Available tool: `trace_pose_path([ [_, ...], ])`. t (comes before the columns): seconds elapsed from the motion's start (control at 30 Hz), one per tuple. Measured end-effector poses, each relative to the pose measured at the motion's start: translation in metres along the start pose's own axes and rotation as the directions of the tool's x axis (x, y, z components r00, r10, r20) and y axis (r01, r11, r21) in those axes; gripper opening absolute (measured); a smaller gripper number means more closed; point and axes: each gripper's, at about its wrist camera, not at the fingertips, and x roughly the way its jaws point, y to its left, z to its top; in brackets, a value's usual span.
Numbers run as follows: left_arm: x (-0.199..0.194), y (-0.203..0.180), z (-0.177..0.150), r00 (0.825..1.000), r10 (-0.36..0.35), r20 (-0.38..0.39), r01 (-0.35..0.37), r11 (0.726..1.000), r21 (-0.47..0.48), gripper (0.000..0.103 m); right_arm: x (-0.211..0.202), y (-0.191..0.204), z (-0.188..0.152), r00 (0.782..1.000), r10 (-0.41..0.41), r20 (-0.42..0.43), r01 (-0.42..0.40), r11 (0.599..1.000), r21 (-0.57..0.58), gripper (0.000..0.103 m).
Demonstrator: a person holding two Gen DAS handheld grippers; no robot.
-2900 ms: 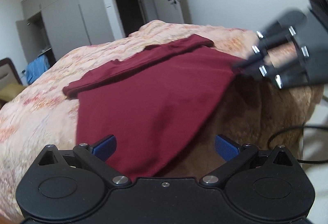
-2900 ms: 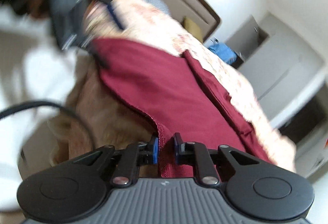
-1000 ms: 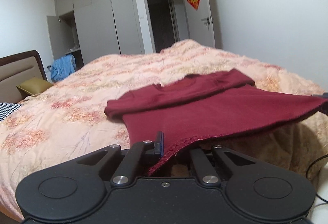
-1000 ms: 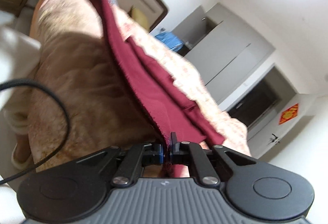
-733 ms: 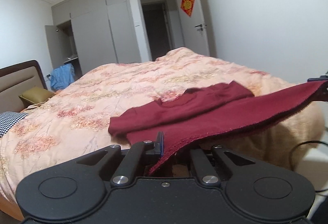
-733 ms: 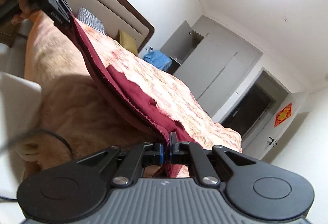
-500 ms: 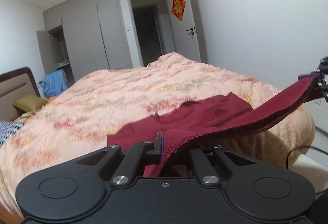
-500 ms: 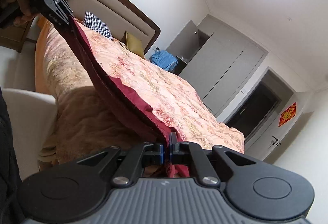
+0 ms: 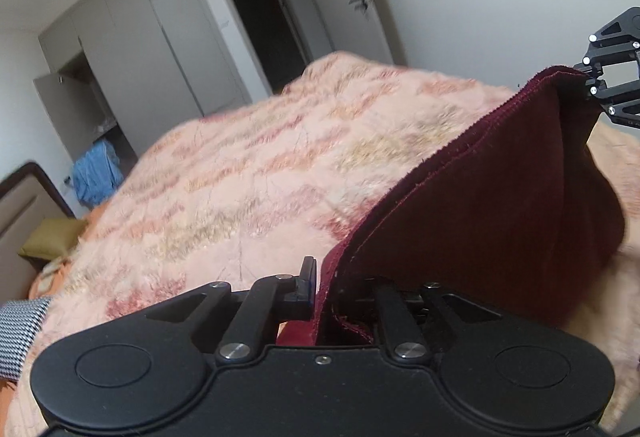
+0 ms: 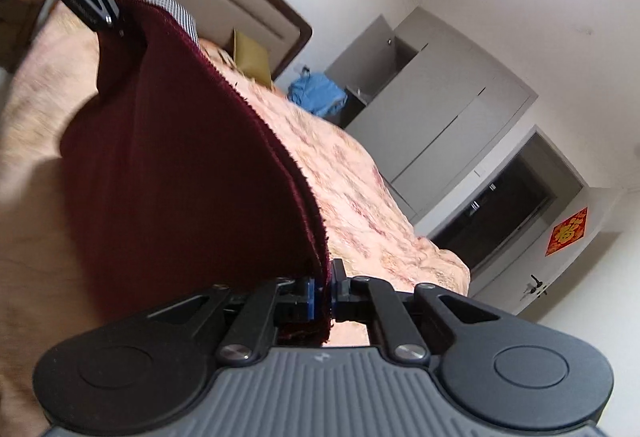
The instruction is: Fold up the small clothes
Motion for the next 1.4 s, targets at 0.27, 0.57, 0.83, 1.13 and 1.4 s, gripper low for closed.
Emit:
trace_pose_path([
  [0.27,0.138,0.035,-0.022,0.984,-0.098,-0.151,0.082,0.990,-0.112,0.012,0.155,-0.010,-0.018,0.983,0.102,-0.154,-0.090,0.993,0.081,0.007],
  [0.57,0.194,0.058,-0.055,0.952,-0.288,-0.103,0.250,0.927,-0.281,0.047,0.246,-0.003,-0.057,0.936,0.236,-0.259,-0.189,0.963,0.193,0.031],
  [0.83,0.175,0.074,-0.074,0.961,-0.277,0.000,0.260,0.903,-0.342,0.095,0.229,-0.017,-0.070,0.924,0.368,-0.106,-0.295,0.861,0.415,0.100],
  [1.13,0.164,0.050,-0.113,0.994,-0.105,-0.026,0.087,0.922,-0.377,0.098,0.180,0.028,-0.087,0.990,0.085,-0.111,-0.056,0.968,0.243,0.103],
  [1.4,0.181,0.057,-0.145,1.000,-0.024,-0.018,0.011,0.854,-0.521,0.099,0.189,0.008,-0.140,0.943,-0.194,-0.269,0.308,0.812,0.496,0.103],
])
